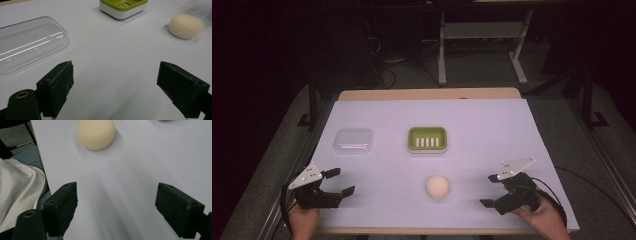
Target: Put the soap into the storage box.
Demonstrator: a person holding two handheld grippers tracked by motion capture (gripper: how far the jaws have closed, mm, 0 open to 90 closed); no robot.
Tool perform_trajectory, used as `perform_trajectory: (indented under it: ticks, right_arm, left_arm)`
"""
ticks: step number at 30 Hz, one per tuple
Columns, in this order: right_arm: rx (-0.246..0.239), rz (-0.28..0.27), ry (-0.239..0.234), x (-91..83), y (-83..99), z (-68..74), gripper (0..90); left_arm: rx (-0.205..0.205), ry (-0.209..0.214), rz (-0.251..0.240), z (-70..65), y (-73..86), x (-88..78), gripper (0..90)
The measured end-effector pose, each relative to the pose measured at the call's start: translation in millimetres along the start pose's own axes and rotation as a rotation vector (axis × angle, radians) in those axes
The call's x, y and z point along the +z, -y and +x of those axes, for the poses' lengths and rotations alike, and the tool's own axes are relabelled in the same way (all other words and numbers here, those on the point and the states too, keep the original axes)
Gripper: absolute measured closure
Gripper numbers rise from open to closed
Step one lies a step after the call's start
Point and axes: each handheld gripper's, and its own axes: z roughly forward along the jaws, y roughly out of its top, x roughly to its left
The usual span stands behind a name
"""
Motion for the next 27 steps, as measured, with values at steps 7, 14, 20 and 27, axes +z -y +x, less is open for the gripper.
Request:
perform_trajectory:
  ticks: [7, 14, 20, 27]
  right_arm:
    - [-0.032, 0.021, -0.013, 5.9, -14.1, 1.4, 17.2]
    - [-0.046, 0.022, -0.022, 8.0, -21.0, 4.2, 17.2]
    - [-0.067, 0.029, -0.034, 14.5, -27.8, 5.1, 17.2]
    - [-0.096, 0.033, -0.042, 19.8, -37.3, 6.9, 17.2]
  left_arm:
    - [-0.010, 0.001, -0.007, -0.2, 1.0, -0.7, 13.3]
    - [-0.012, -0.003, -0.010, 0.9, 1.3, -1.5, 13.3]
    - [-0.004, -0.001, -0.006, 1.1, 1.0, -1.8, 13.3]
    - [-0.006, 0.000, -0.007, 1.1, 1.0, -1.5, 13.3]
